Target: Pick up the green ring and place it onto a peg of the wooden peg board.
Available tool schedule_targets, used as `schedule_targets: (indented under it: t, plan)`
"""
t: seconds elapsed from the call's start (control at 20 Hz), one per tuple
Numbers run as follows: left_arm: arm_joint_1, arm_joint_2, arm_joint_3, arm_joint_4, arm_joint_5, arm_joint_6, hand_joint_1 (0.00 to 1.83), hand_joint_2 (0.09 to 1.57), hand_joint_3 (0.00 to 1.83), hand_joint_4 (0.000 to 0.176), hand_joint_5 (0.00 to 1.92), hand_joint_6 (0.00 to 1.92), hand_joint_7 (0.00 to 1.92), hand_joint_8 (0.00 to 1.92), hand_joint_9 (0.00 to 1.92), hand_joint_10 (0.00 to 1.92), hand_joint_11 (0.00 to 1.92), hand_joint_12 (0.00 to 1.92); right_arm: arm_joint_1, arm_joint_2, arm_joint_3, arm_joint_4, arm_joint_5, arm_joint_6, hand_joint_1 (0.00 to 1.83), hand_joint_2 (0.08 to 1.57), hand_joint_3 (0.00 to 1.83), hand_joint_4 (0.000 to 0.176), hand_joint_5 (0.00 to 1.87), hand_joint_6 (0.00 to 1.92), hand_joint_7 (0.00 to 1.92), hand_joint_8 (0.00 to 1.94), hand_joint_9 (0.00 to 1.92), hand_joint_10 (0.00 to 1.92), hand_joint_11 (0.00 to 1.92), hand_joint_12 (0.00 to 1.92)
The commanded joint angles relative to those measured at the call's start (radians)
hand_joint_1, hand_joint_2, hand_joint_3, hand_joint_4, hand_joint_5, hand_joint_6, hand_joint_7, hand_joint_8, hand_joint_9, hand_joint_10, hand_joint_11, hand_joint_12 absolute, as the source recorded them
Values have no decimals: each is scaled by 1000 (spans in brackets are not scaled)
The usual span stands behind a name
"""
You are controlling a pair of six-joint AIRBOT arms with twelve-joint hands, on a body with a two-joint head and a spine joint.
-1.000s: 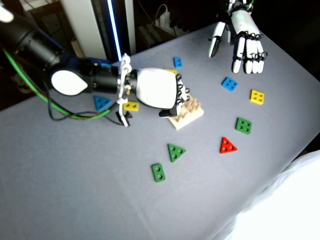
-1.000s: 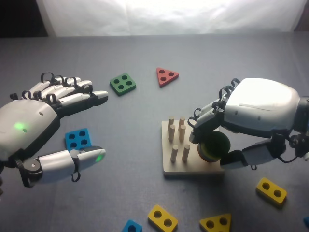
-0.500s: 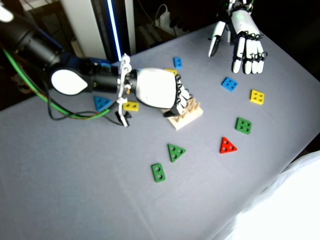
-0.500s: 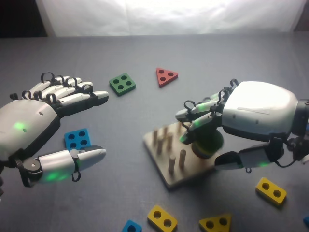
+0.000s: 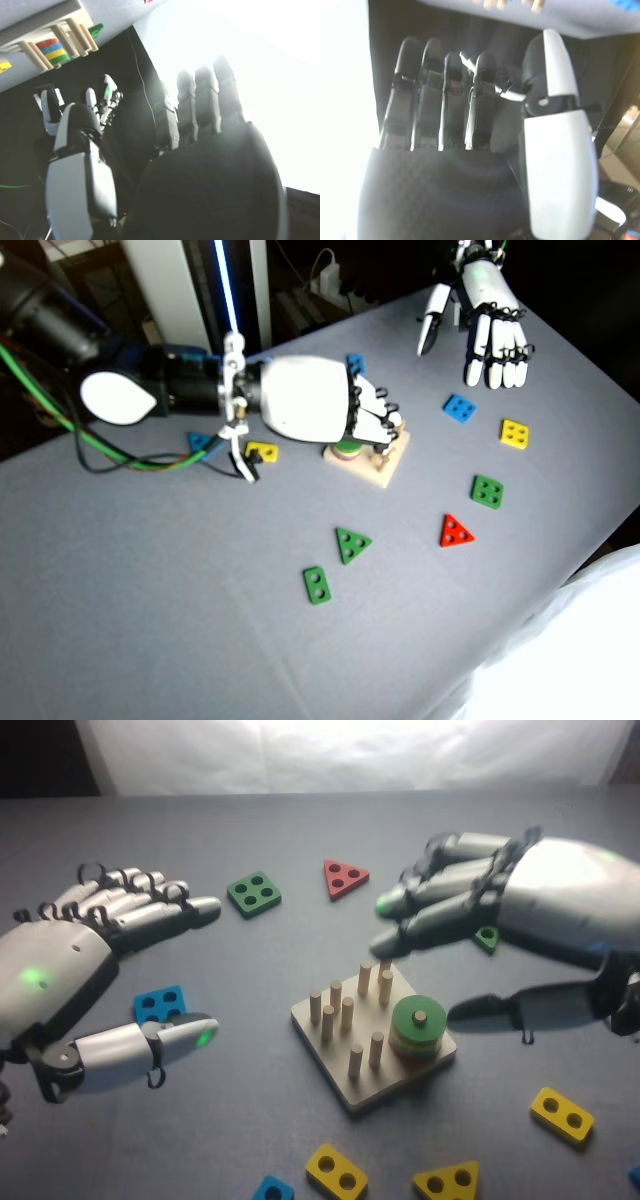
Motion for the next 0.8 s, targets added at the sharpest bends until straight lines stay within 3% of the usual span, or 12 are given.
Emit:
schedule_targets:
  t: [0.0, 0.05, 0.1, 0.2, 0.3, 0.35, 0.4, 0.45, 0.55, 0.65, 0.7, 0.75]
  plan:
    - [-8, -2, -6, 14, -160, -14, 705, 1059, 1, 28, 464, 4, 324, 1, 218, 7, 0, 464, -4, 15, -4, 67, 182, -2, 1002, 1015, 1, 8, 761, 10, 530, 12, 476, 3, 0, 1034]
    - [-8, -1, -5, 14, -179, -25, 705, 1059, 1, 28, 464, 4, 324, 1, 218, 7, 0, 464, -18, 30, -8, 104, 224, -8, 1002, 1015, 1, 8, 761, 10, 530, 12, 476, 3, 0, 1034]
    - [-7, -1, -5, 12, -212, -40, 784, 1060, 1, 8, 478, 4, 327, 1, 230, 6, 0, 564, -34, 44, -14, 150, 277, -16, 964, 1033, 5, 0, 739, 4, 540, 11, 460, 2, 0, 925]
    - [-2, 1, -9, -13, -291, -45, 772, 1088, 4, 36, 403, 2, 319, 1, 243, 3, 0, 614, -85, 68, -30, 257, 409, -30, 964, 1117, 2, 0, 695, 2, 566, 6, 512, 12, 182, 799]
    - [0, -1, -12, -36, -360, -45, 729, 1105, 6, 42, 361, 2, 292, 0, 221, 1, 0, 520, -141, 83, -45, 342, 529, -43, 949, 1157, 0, 0, 653, 0, 566, 2, 531, 8, 250, 719]
    - [1, 0, -17, -38, -397, -47, 876, 1094, 0, 7, 361, 3, 275, 0, 214, 1, 0, 546, -164, 94, -53, 379, 589, -50, 987, 1125, 2, 0, 668, 1, 595, 2, 601, 13, 396, 628]
    - [3, 1, -23, -33, -431, -58, 841, 1116, 3, 0, 300, 3, 253, 2, 167, 3, 0, 309, -178, 111, -66, 412, 644, -67, 977, 1130, 0, 0, 611, 1, 669, 1, 751, 18, 565, 532]
    - [6, 1, -27, -25, -454, -68, 841, 1116, 3, 0, 300, 3, 253, 2, 167, 3, 0, 309, -184, 121, -76, 427, 673, -86, 977, 1130, 0, 0, 611, 1, 669, 1, 751, 18, 565, 532]
    - [-1, 0, -23, 9, -458, -120, 656, 1132, 6, 0, 241, 1, 342, 8, 353, 22, 0, 802, -209, 147, -110, 473, 774, -138, 768, 1240, 0, 0, 407, 0, 664, 0, 806, 2, 552, 596]
    - [-20, -2, -17, 17, -458, -123, 654, 1108, 0, 0, 172, 0, 341, 1, 383, 18, 0, 813, -250, 165, -129, 506, 857, -151, 639, 1250, 0, 0, 261, 0, 581, 0, 710, 0, 489, 580]
    - [-30, -3, -13, 23, -458, -130, 500, 1194, 19, 0, 117, 0, 280, 0, 329, 4, 0, 753, -249, 173, -142, 506, 857, -162, 701, 1248, 1, 0, 200, 0, 518, 0, 633, 0, 475, 433]
    - [-39, -2, -10, 33, -458, -142, 500, 1194, 19, 0, 117, 0, 280, 0, 329, 4, 0, 753, -242, 173, -152, 502, 857, -183, 701, 1248, 1, 0, 200, 0, 518, 0, 633, 0, 475, 433]
